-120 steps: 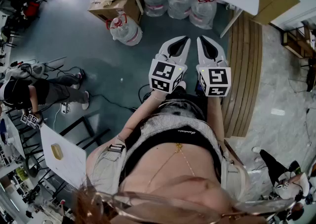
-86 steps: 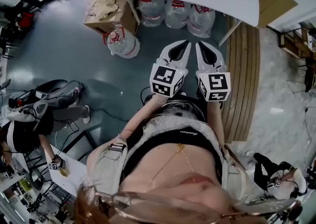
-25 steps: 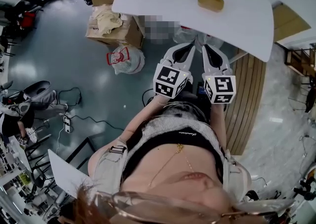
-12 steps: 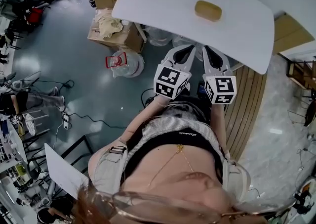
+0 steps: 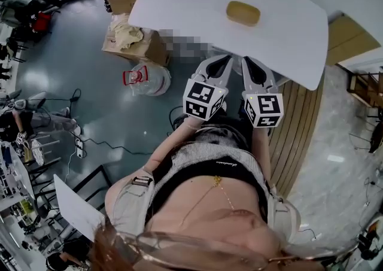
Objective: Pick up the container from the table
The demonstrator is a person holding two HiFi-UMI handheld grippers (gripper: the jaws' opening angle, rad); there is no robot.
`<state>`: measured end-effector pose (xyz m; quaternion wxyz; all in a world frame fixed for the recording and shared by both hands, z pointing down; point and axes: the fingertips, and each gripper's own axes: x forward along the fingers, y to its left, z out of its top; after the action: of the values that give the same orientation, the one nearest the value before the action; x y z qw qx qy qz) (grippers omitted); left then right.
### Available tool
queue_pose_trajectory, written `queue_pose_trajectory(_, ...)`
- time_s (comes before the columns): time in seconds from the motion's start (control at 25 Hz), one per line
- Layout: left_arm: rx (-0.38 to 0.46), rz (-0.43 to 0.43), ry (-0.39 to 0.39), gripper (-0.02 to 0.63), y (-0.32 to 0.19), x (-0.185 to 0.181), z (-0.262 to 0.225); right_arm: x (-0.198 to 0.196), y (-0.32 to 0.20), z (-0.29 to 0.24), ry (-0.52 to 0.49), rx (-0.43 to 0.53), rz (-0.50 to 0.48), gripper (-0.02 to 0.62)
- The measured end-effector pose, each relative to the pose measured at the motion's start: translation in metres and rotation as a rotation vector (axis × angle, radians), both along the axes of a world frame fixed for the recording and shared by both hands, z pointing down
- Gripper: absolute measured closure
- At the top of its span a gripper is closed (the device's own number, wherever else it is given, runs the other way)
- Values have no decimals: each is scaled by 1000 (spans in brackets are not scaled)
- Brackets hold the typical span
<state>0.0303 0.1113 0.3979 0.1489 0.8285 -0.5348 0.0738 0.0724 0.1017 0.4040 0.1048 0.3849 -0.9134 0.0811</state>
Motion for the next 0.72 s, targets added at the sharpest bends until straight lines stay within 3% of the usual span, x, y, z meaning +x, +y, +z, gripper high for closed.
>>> queue_pose_trajectory(0.32,0,32,-11,606,-7,18,0,22,-3,0,-9,-3,57,569)
queue_pose_trajectory(0.72,4,151,2,606,-27,37,1,40,-15,3,-5,-5,176,569)
